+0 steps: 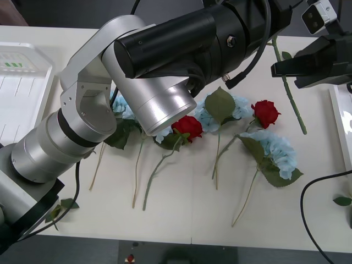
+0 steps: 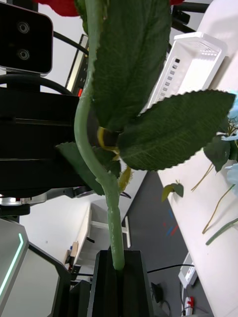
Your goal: Put the red flowers into the right box and the blue flowers into the left box
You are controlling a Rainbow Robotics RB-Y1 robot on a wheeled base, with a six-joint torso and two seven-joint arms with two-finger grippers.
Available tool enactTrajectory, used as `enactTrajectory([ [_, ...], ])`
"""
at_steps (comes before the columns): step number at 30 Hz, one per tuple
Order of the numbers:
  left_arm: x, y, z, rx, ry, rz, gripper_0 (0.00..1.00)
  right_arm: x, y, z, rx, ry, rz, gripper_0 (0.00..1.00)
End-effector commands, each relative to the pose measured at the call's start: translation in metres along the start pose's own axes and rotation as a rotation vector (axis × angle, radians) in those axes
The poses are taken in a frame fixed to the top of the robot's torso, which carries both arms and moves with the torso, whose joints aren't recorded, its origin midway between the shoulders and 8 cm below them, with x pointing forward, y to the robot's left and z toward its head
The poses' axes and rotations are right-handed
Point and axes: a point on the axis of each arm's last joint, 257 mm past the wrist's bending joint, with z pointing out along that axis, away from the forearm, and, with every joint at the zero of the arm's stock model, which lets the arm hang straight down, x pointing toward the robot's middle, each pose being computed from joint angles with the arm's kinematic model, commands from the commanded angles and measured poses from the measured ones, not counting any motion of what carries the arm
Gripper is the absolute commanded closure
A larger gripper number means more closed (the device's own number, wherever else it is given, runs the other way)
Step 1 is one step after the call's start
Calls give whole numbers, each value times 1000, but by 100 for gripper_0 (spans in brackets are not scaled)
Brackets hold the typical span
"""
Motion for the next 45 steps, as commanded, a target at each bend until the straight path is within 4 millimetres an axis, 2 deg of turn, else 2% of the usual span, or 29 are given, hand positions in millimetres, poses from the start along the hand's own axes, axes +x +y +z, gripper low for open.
enactTrajectory([
  [1, -5, -34, 0, 65, -7, 2, 0, -14, 17, -10, 23, -6, -33, 100],
  [8, -5, -34, 0, 65, -7, 2, 0, -16, 16, -41, 113, -14, -20, 100],
  [9, -11, -17, -1, 34, -21, 1, 0, -17, 17, -47, 129, -17, -19, 100],
  [11, -20, -7, -5, 17, -35, 10, 0, -17, 15, -60, 166, -28, -5, 100],
  [12, -29, -12, -8, 29, -49, 22, 0, -17, 14, -65, 183, -31, -1, 100],
  [16, -43, -10, -26, 20, -41, 13, 0, -13, 8, -99, 286, -57, 30, 100],
  [20, -64, 5, -51, -49, -24, 9, 0, -6, 0, -136, 396, -93, 68, 100],
  [21, -66, 7, -53, -54, -21, 12, 0, -5, -1, -139, 404, -96, 73, 100],
  [25, -85, 31, -92, -111, 31, 65, 0, 1, -12, -189, 562, -160, 108, 100],
  [28, -92, 56, -121, -149, 93, 132, 0, 7, -23, -227, 706, -193, 143, 100],
  [29, -94, 62, -127, -160, 103, 153, 0, 9, -26, -235, 734, -198, 150, 100],
  [32, -98, 107, -163, -229, 170, 279, 0, 18, -44, -276, 907, -224, 198, 100],
  [36, -100, 149, -197, -276, 215, 368, 0, 32, -61, -317, 1062, -249, 249, 100],
  [43, -103, 217, -245, -353, 276, 462, 0, 66, -90, -374, 1277, -277, 326, 100],
  [45, -99, 244, -259, -407, 315, 495, 0, 78, -97, -392, 1347, -280, 347, 100],
])
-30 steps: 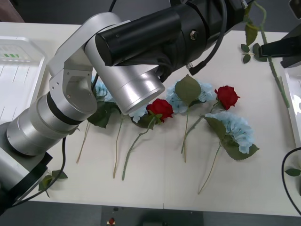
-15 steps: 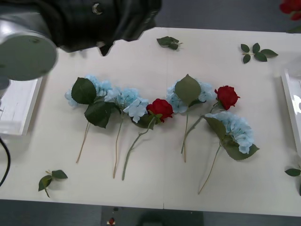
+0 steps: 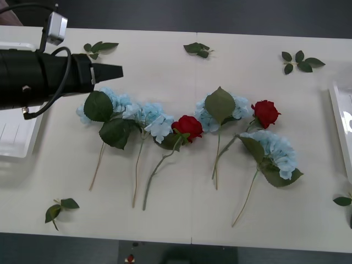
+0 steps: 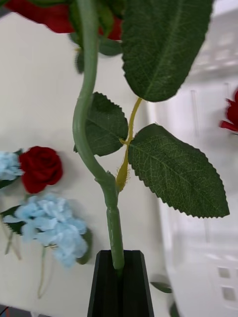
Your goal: Put the red flowers into the right box and the blue flowers into the left box
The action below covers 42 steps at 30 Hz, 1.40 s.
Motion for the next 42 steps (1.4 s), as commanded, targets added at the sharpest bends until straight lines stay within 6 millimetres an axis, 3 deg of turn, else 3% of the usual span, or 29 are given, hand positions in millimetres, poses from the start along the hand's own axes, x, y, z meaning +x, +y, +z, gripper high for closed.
enactTrajectory([
  [1, 23, 50, -10, -114, 82, 139, 0, -7, -42, -18, 164, -39, 22, 100],
  [6, 48, 106, -21, -272, 191, 160, 0, 3, -81, -18, 292, -39, 41, 100],
  [10, 62, 138, -28, -363, 245, 164, 0, 13, -108, -13, 375, -35, 45, 100],
  [20, 86, 188, -23, -521, 335, 232, 0, 14, -134, 22, 502, -66, -20, 100],
  [30, 104, 219, -13, -599, 363, 268, 0, 27, -156, 51, 542, -83, -18, 99],
  [32, 105, 222, -13, -610, 370, 273, 0, 25, -157, 52, 550, -88, -27, 86],
  [33, 107, 225, -11, -622, 380, 283, 0, 25, -157, 52, 550, -89, -26, 42],
  [34, 107, 225, -9, -627, 383, 288, 0, 25, -158, 51, 554, -90, -26, 20],
  [35, 108, 228, -9, -636, 388, 292, 0, 24, -158, 51, 554, -90, -27, 9],
  [37, 110, 229, -4, -649, 394, 308, 0, 23, -158, 50, 553, -95, -28, 0],
  [42, 107, 224, 18, -685, 367, 287, 0, 19, -151, 45, 533, -103, -21, 0],
])
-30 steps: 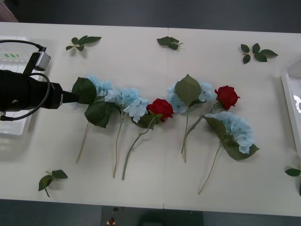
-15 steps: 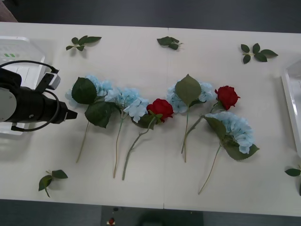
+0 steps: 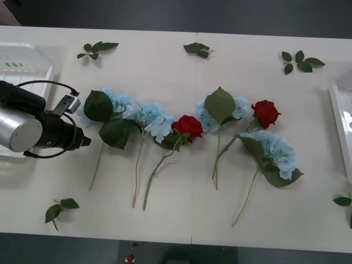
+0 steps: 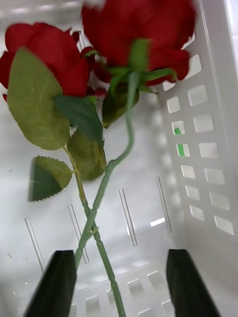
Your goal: Put the red flowers into the right box and the blue flowers into the left box
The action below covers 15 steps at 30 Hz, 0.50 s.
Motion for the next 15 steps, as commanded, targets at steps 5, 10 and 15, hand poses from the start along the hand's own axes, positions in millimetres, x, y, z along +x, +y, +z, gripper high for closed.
enactTrajectory([
  [5, -49, -29, 5, -17, -71, -114, 0, -29, 11, -44, -38, -23, 10, 0],
  [10, -65, -48, 11, -18, -87, -139, 0, -28, 34, -78, -76, 21, -14, 0],
  [15, -73, -54, 22, -23, -90, -153, 0, -13, 82, -100, -132, 79, 27, 0],
])
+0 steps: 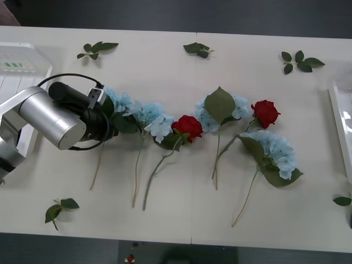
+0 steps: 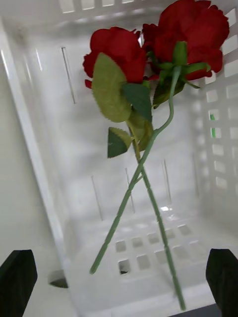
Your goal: Put the red flowers into the right box and the blue flowers into the left box
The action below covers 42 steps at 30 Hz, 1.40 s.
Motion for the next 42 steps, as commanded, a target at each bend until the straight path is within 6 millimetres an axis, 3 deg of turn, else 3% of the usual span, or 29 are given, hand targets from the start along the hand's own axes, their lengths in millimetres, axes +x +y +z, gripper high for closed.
enactTrajectory([
  [1, -30, 0, 0, -1, -61, -13, 0, -2, 49, -19, -47, -9, 76, 0],
  [8, -28, 0, 14, 6, -63, -20, 0, 29, 124, -25, -140, 46, 154, 0],
  [18, -26, -2, 21, 4, -63, 1, 0, 71, 203, -31, -190, 97, 196, 0],
  [20, -24, -3, 21, 3, -61, 6, 9, 80, 213, -29, -193, 112, 199, 0],
  [24, -22, -3, 22, -1, -57, 14, 58, 100, 238, -24, -200, 153, 193, 0],
  [28, -21, -4, 23, -1, -55, 12, 96, 116, 256, -15, -203, 187, 190, 0],
  [29, -21, -4, 23, 0, -54, 13, 100, 119, 261, -12, -206, 192, 188, 0],
  [38, -22, -2, 22, -3, -57, 11, 100, 145, 297, 5, -203, 229, 183, 0],
  [42, -31, 3, 12, -9, -82, 30, 100, 158, 311, 12, -195, 241, 178, 0],
])
